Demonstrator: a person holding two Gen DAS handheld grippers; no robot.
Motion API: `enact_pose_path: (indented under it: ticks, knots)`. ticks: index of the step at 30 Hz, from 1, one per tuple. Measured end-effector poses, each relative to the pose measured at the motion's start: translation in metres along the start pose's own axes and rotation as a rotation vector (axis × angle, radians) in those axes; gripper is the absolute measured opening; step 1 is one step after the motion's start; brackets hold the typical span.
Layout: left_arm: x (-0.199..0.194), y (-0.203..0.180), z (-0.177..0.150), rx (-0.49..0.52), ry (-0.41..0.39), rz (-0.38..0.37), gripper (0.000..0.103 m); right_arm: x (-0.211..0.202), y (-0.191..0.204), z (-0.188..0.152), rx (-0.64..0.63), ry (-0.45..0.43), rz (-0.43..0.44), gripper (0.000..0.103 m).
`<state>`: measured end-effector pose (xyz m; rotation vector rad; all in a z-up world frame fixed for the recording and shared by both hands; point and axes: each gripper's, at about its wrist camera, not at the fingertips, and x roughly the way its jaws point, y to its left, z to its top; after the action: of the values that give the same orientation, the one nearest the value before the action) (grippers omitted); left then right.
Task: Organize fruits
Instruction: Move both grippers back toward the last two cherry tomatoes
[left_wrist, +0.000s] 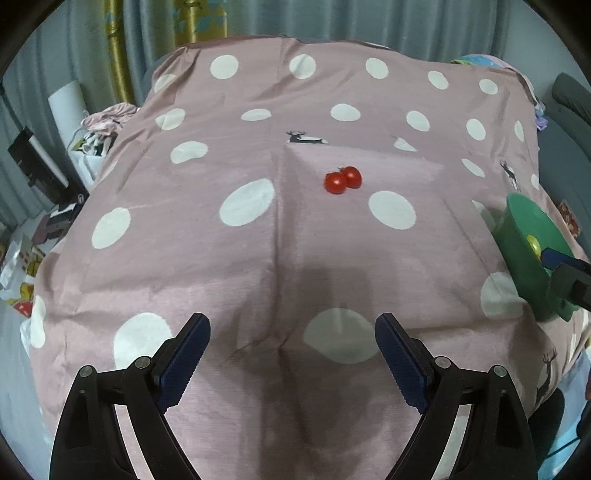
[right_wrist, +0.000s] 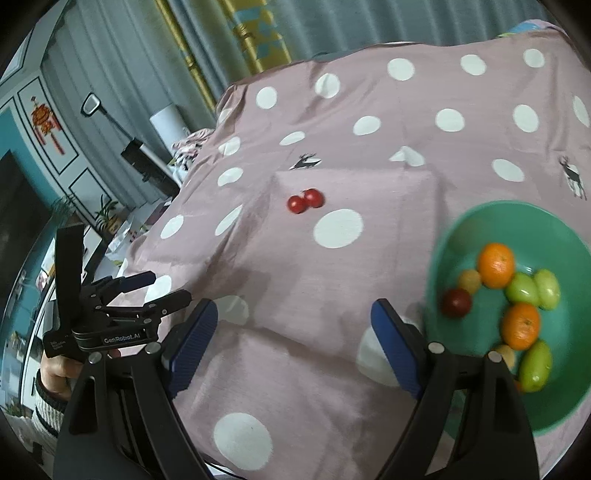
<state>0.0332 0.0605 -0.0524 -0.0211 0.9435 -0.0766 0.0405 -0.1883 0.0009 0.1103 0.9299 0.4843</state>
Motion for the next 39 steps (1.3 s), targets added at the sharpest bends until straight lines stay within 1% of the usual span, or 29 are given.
enact_pose_path:
  ticks: [7, 20, 32, 34, 37, 39]
  knots:
    - [0.003, 0.009, 0.002, -0.009, -0.013, -0.013, 0.091, 0.018, 0.01, 0.007, -0.026, 0.033, 0.001, 0.086]
    - [0.005, 0.006, 0.016, 0.038, -0.049, -0.029, 0.091, 0.033, 0.014, 0.016, -0.033, 0.05, -0.012, 0.086]
    - [0.013, 0.007, 0.032, 0.047, -0.081, -0.049, 0.091, 0.049, 0.013, 0.028, -0.028, 0.054, -0.023, 0.086]
    - [0.014, 0.007, 0.038, 0.06, -0.091, -0.071, 0.091, 0.052, 0.012, 0.032, -0.024, 0.05, -0.026, 0.086]
    - [0.016, 0.008, 0.047, 0.077, -0.101, -0.139, 0.091, 0.056, 0.007, 0.039, -0.004, 0.039, -0.025, 0.086]
    - [0.019, 0.008, 0.053, 0.088, -0.107, -0.162, 0.091, 0.06, 0.003, 0.045, 0.015, 0.033, -0.018, 0.086]
